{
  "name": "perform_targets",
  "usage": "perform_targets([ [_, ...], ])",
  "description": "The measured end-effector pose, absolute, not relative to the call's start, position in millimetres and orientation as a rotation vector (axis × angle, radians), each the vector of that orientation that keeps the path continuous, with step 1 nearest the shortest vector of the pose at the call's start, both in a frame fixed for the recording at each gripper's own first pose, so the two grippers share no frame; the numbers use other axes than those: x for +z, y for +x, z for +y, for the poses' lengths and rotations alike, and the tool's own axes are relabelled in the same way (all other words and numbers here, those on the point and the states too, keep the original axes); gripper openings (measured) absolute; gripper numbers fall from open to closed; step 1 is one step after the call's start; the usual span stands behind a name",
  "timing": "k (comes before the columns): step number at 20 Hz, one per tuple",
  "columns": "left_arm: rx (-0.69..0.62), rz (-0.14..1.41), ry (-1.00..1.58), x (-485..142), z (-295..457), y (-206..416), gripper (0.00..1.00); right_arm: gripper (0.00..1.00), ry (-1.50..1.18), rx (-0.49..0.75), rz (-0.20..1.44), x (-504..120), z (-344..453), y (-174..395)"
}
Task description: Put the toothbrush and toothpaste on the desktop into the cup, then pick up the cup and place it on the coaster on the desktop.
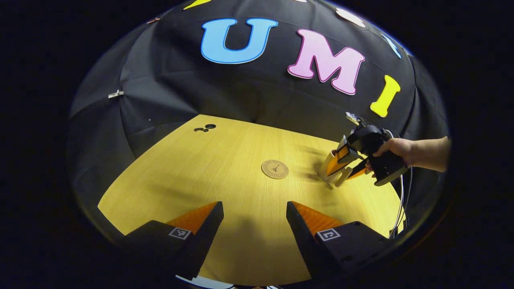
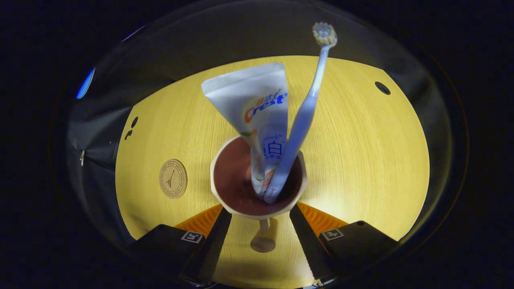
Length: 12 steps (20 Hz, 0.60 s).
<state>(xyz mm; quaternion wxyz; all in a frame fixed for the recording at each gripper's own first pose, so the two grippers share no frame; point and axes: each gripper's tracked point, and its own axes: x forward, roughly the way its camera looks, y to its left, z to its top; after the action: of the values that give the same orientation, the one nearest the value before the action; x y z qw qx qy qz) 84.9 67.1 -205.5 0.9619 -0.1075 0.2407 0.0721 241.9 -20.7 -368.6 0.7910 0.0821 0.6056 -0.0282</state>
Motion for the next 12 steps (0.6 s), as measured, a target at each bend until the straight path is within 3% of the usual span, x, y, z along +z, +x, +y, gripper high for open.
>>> perform_targets([
  [4,0.117,0.512,-0.209,-209,58,82,0.98,0.66,0.146,-0.075,1.328,-374,-27,242],
  [5,0.112,0.514,-0.206,-211,57,81,0.98,0.53,0.148,-0.069,1.336,-375,-27,239],
  [6,0.107,0.518,-0.203,-211,55,82,0.98,0.51,0.149,-0.069,1.349,-376,-27,236],
  [7,0.104,0.521,-0.200,-211,54,83,0.98,0.31,0.142,-0.075,1.347,-376,-27,238],
  [8,0.099,0.525,-0.197,-212,52,83,0.98,0.36,0.128,-0.070,1.350,-377,-27,237],
  [10,0.090,0.525,-0.191,-210,49,84,0.98,0.32,0.082,-0.069,1.344,-376,-31,239],
  [11,0.088,0.525,-0.189,-210,48,83,0.98,0.24,0.068,-0.076,1.342,-376,-32,237],
  [12,0.087,0.525,-0.186,-211,48,84,0.98,0.28,0.060,-0.078,1.342,-375,-32,237],
])
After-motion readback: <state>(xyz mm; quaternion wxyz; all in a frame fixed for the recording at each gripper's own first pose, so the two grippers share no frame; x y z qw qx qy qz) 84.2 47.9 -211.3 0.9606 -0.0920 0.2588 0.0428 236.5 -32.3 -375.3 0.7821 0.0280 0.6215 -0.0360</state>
